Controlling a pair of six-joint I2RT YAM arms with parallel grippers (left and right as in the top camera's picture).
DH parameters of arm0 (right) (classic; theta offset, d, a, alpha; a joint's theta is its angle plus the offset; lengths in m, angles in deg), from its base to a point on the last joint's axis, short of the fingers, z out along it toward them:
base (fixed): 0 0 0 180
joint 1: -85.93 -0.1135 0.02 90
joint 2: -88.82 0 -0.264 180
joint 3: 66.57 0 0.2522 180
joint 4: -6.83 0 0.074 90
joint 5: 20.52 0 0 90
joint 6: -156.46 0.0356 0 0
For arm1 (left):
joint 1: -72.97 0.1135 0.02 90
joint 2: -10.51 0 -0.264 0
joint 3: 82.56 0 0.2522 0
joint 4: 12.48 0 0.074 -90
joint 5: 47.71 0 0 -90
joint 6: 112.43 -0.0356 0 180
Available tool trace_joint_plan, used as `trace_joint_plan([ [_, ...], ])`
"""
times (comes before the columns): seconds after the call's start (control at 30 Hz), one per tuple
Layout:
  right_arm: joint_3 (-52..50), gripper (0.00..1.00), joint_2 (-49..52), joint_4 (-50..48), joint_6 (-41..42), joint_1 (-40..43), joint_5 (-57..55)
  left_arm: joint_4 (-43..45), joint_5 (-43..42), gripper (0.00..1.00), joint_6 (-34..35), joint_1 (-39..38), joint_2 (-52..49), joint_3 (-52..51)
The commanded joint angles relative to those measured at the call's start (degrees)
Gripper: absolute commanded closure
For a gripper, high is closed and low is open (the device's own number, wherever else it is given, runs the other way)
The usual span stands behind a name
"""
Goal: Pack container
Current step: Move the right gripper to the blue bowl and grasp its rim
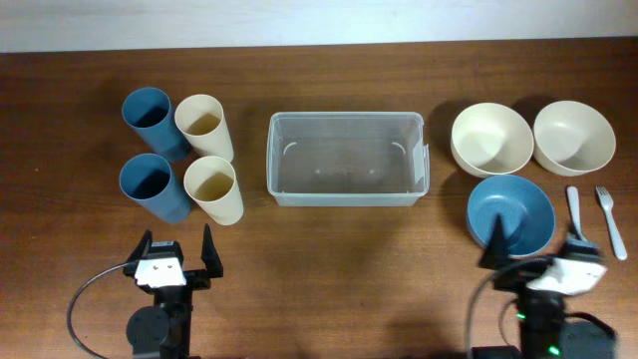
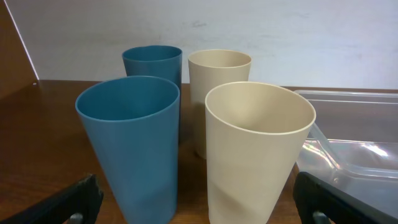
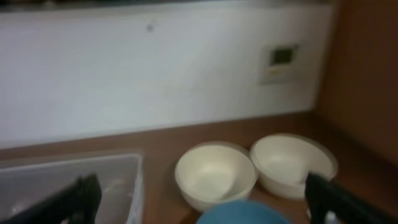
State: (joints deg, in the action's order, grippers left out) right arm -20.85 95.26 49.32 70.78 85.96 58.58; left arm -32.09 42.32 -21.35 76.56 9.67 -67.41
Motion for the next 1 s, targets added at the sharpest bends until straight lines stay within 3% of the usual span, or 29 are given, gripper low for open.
trace_joint_plan([
  [0.0,15.3,0.01,7.2,9.6,6.6,0.4,-10.1,0.0,0.3,0.0,-0.9,-0.1,0.4,-0.3],
  [0.2,37.6,0.01,22.0,27.4,6.7,0.4,-6.3,0.0,0.3,0.0,-0.9,-0.1,0.4,-0.3],
  [0.37,40.4,0.01,26.7,30.9,7.8,0.4,-11.1,0.0,0.3,0.0,-0.9,-0.1,0.4,-0.3],
  [0.43,40.4,0.01,28.2,34.9,18.2,0.4,-20.5,0.0,0.3,0.0,-0.9,-0.1,0.4,-0.3],
  [0.53,40.4,0.01,30.3,48.6,46.6,0.4,-34.5,0.0,0.3,0.0,-0.9,-0.1,0.4,-0.3],
  [0.57,40.3,0.01,31.1,53.5,56.5,0.4,-36.2,0.0,0.3,0.0,-0.9,-0.1,0.4,-0.3],
  [0.63,40.3,0.01,32.3,59.5,68.2,0.4,-35.7,0.0,0.3,0.0,-0.9,-0.1,0.4,-0.3],
  [0.97,40.4,0.01,45.8,61.7,69.9,1.0,-29.3,0.0,0.3,0.0,-0.9,-0.1,0.4,-0.3],
])
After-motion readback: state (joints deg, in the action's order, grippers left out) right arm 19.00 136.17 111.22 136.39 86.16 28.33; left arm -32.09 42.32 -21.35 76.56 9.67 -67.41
